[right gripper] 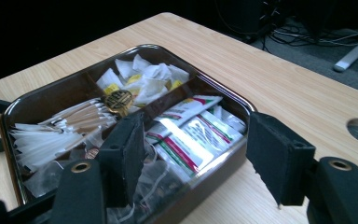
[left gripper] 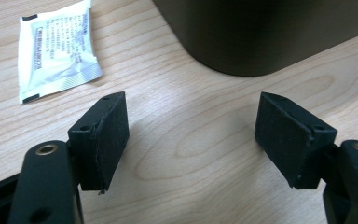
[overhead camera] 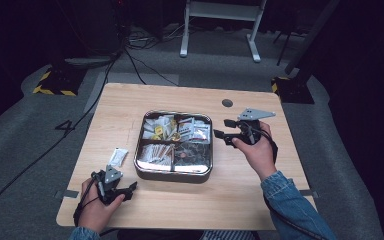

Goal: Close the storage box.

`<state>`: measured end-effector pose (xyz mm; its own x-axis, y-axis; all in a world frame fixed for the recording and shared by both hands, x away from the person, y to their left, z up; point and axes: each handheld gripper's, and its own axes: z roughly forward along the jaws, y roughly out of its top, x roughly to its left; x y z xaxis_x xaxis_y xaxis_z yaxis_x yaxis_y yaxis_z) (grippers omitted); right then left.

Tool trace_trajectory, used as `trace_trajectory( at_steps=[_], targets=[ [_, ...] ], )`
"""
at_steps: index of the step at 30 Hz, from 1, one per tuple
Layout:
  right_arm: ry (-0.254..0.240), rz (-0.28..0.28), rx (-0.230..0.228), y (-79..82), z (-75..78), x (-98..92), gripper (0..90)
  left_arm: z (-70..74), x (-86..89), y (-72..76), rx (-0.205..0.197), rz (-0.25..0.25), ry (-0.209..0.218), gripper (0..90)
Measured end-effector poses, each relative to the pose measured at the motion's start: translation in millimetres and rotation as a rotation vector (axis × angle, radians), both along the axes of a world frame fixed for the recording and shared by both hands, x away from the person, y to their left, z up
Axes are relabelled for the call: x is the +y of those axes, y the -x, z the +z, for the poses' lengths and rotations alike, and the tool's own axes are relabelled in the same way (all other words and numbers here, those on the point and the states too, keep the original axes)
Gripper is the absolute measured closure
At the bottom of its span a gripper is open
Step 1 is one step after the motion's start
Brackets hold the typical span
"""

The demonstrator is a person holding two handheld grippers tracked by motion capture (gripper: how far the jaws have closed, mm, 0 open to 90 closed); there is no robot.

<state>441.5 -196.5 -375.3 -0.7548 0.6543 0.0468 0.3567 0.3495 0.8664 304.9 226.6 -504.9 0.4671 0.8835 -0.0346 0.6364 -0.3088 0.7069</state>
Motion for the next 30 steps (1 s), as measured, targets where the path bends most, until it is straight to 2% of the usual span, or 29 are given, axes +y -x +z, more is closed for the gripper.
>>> trace_trajectory(
  at_steps=[7,12,17,30],
  targets=[
    [0.007,-0.031,0.009,6.0,-3.0,-21.4,37.9,0.3,1.1,-0.3,0.003,-0.004,-0.003,26.5],
    [0.017,-0.057,0.020,10.9,-10.8,-37.4,37.9,0.3,1.1,-0.3,0.003,-0.004,-0.003,26.4],
    [0.015,-0.095,0.045,17.7,-24.2,-54.9,37.5,0.3,1.0,-0.5,0.003,-0.005,-0.004,26.4],
    [0.088,-0.178,0.096,39.1,-69.4,-92.6,35.8,0.1,1.1,-1.4,0.002,-0.003,-0.002,26.1]
  ],
)
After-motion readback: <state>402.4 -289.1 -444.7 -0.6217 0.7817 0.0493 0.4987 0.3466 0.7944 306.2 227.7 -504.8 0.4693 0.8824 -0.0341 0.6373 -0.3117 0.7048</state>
